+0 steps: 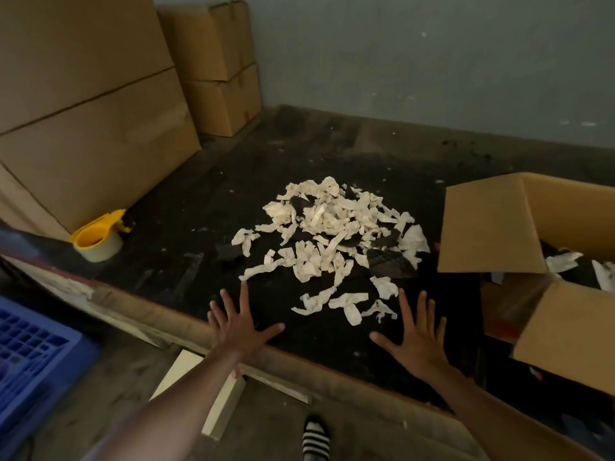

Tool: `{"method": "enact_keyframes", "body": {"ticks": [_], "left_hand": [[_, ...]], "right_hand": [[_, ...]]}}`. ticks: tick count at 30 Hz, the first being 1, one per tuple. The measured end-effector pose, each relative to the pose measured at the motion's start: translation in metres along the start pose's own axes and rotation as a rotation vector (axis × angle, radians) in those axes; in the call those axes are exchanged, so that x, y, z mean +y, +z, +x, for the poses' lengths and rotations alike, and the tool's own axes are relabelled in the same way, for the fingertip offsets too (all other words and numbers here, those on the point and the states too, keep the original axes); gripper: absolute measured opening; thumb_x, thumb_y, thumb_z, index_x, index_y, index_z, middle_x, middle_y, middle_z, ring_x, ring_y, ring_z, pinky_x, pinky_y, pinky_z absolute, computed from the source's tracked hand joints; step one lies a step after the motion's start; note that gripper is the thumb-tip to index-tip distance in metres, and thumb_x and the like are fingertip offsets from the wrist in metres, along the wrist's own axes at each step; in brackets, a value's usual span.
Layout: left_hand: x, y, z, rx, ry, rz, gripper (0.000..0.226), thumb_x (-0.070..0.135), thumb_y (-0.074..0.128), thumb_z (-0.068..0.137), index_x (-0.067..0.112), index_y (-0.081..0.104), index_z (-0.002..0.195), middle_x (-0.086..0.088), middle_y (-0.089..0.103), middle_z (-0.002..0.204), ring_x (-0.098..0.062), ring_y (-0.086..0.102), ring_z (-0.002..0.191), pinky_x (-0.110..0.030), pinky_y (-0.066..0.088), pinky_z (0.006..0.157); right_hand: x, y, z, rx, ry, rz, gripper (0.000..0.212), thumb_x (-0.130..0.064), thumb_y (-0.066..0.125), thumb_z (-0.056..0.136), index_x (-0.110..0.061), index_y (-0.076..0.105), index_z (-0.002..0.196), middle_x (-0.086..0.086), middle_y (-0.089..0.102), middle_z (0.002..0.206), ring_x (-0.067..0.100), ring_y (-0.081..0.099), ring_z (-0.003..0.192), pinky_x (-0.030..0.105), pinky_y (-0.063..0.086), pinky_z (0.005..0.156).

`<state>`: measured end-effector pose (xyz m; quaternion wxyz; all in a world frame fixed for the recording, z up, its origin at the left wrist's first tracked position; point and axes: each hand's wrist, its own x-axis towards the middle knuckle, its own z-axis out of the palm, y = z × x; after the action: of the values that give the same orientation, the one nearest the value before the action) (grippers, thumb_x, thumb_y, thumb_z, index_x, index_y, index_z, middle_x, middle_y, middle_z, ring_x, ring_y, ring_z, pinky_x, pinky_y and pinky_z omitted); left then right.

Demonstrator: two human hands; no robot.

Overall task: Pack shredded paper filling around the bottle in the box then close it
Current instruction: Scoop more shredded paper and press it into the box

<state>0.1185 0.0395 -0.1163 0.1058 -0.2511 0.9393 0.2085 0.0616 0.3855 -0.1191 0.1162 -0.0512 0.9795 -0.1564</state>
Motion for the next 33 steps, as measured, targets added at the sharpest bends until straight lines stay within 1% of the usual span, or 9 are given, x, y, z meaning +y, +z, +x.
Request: {"method": "enact_keyframes", "body": {"ticks": [6, 9, 12, 14, 16, 19, 24, 29, 33], "left_hand": [[0.011, -0.006, 0.067, 0.002, 0.022, 0.095, 0.137, 0.102, 0.033, 0.05, 0.03, -0.032, 0.148, -0.014, -0.03, 0.157, -0.043, -0.025, 0.144, -0.063, -0.017, 0.109], [0.024, -0.013, 0.092, -0.039, 0.146, 0.104, 0.121, 0.095, 0.034, 0.066, 0.032, -0.023, 0.152, -0.01, -0.017, 0.162, -0.041, -0.018, 0.147, -0.061, -0.015, 0.11], [0.034, -0.035, 0.104, 0.176, 0.333, -0.02, 0.081, 0.074, 0.028, 0.086, 0.037, 0.008, 0.155, -0.01, 0.037, 0.15, -0.029, 0.031, 0.136, -0.053, 0.024, 0.113], [0.034, -0.052, 0.114, 0.387, 0.345, -0.039, 0.073, 0.066, 0.029, 0.087, 0.034, 0.026, 0.152, -0.009, 0.044, 0.13, -0.023, 0.039, 0.116, -0.045, 0.036, 0.099], [0.026, -0.062, 0.131, 0.485, 0.227, -0.079, 0.075, 0.065, 0.036, 0.087, 0.028, 0.026, 0.151, -0.012, 0.038, 0.134, -0.029, 0.037, 0.12, -0.05, 0.033, 0.102], [0.008, -0.067, 0.166, 0.379, -0.07, -0.184, 0.083, 0.071, 0.036, 0.089, 0.029, 0.008, 0.155, -0.015, 0.017, 0.158, -0.038, 0.014, 0.145, -0.059, 0.012, 0.115], [0.018, -0.054, 0.199, 0.201, -0.05, -0.213, 0.082, 0.067, 0.03, 0.094, 0.023, 0.004, 0.157, -0.013, 0.009, 0.165, -0.032, 0.001, 0.151, -0.056, -0.004, 0.119], [0.062, -0.038, 0.205, 0.075, 0.256, -0.28, 0.077, 0.063, 0.028, 0.096, 0.02, 0.008, 0.157, -0.009, 0.014, 0.164, -0.027, 0.003, 0.151, -0.049, -0.003, 0.121], [0.086, -0.048, 0.201, -0.028, 0.428, -0.287, 0.091, 0.081, 0.027, 0.082, 0.033, 0.004, 0.156, -0.007, 0.017, 0.159, -0.024, 0.012, 0.145, -0.044, 0.016, 0.116]], "right_hand": [[-0.055, 0.007, 0.068, -0.02, -0.099, -0.056, 0.104, -0.097, 0.013, 0.065, -0.045, -0.039, 0.137, 0.012, -0.045, 0.149, 0.03, -0.036, 0.141, 0.057, -0.013, 0.115], [-0.085, 0.009, 0.097, -0.081, -0.21, -0.01, 0.097, -0.091, 0.022, 0.074, -0.048, -0.033, 0.141, 0.009, -0.041, 0.152, 0.027, -0.033, 0.142, 0.058, -0.007, 0.118], [-0.116, 0.001, 0.117, -0.035, -0.382, 0.117, 0.087, -0.083, 0.032, 0.081, -0.051, -0.014, 0.148, -0.003, -0.026, 0.16, 0.021, -0.025, 0.146, 0.056, -0.006, 0.118], [-0.126, -0.013, 0.125, 0.161, -0.425, 0.236, 0.073, -0.075, 0.033, 0.088, -0.046, 0.013, 0.151, -0.004, -0.001, 0.165, 0.022, -0.004, 0.15, 0.057, 0.002, 0.119], [-0.122, -0.03, 0.141, 0.386, -0.3, 0.32, 0.064, -0.067, 0.032, 0.092, -0.037, 0.028, 0.149, 0.001, 0.019, 0.161, 0.025, 0.013, 0.148, 0.056, 0.006, 0.117], [-0.091, -0.053, 0.175, 0.567, 0.102, 0.266, 0.062, -0.061, 0.031, 0.094, -0.033, 0.029, 0.149, 0.009, 0.02, 0.16, 0.034, 0.017, 0.146, 0.061, 0.006, 0.115], [-0.029, -0.059, 0.22, 0.264, 0.677, 0.512, 0.071, -0.079, 0.022, 0.086, -0.047, 0.017, 0.149, 0.008, 0.01, 0.163, 0.039, 0.007, 0.147, 0.07, 0.002, 0.112], [-0.057, -0.033, 0.217, 0.221, 0.342, 0.416, 0.071, -0.074, 0.016, 0.09, -0.036, 0.027, 0.149, 0.008, 0.03, 0.157, 0.034, 0.026, 0.144, 0.061, 0.018, 0.114], [-0.095, -0.036, 0.196, 0.191, 0.07, 0.598, 0.069, -0.079, 0.026, 0.086, -0.045, 0.029, 0.146, 0.002, 0.035, 0.154, 0.022, 0.028, 0.142, 0.056, 0.031, 0.112]]}}
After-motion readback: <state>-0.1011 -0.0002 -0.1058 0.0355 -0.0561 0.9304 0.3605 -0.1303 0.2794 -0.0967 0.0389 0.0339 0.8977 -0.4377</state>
